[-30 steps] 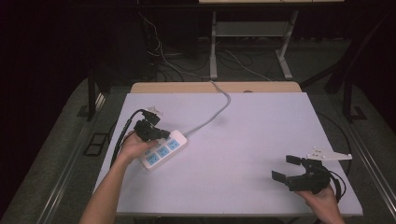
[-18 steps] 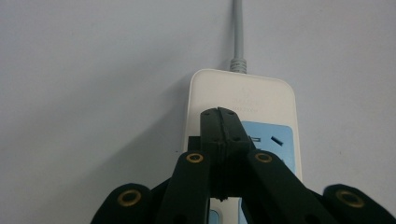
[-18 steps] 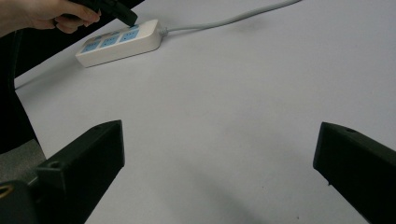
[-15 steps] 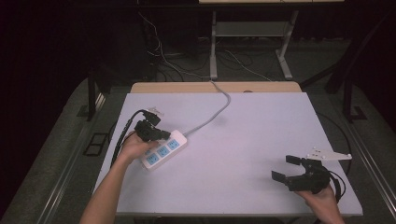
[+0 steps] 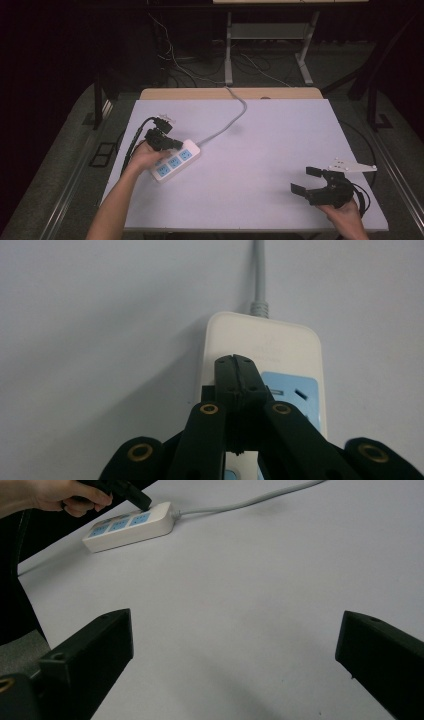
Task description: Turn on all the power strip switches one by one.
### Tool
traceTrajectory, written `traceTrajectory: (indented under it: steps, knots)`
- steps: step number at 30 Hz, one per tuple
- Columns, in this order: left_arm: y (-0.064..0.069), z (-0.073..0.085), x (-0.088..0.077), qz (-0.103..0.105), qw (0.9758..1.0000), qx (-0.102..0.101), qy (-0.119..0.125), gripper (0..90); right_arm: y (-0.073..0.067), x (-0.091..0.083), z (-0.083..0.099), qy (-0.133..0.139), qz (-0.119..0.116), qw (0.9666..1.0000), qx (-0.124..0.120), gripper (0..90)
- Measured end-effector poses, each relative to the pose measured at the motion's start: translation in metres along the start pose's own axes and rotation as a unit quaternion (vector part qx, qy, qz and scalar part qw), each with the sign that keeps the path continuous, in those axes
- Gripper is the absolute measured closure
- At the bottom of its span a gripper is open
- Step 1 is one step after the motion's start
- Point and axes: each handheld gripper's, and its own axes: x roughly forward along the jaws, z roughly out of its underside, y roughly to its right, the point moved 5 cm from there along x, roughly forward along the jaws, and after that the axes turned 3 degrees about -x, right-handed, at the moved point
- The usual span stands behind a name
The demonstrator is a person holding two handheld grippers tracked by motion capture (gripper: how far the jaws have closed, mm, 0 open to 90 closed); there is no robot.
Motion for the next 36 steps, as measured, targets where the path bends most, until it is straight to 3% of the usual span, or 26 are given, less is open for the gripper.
traceTrajectory:
  steps: [15,26,31,36]
  knots:
    - [0.004,-0.002,0.002,-0.005,0.9999,-0.002,0.012,89.8,0.002,-0.002,0.0,0.003,0.003,1.0,0.004,2.0]
    - [-0.001,-0.008,-0.024,-0.012,0.9976,-0.02,0.065,88.2,0.005,-0.003,0.0,0.004,0.004,1.0,0.008,2.0]
    - [-0.002,-0.008,-0.039,-0.014,0.9956,-0.028,0.088,75.5,0.004,-0.002,0.0,0.003,0.004,1.0,0.007,2.0]
    - [0.0,-0.006,-0.052,-0.012,0.9934,-0.037,0.108,49.8,0.004,-0.002,0.0,0.003,0.003,1.0,0.008,2.0]
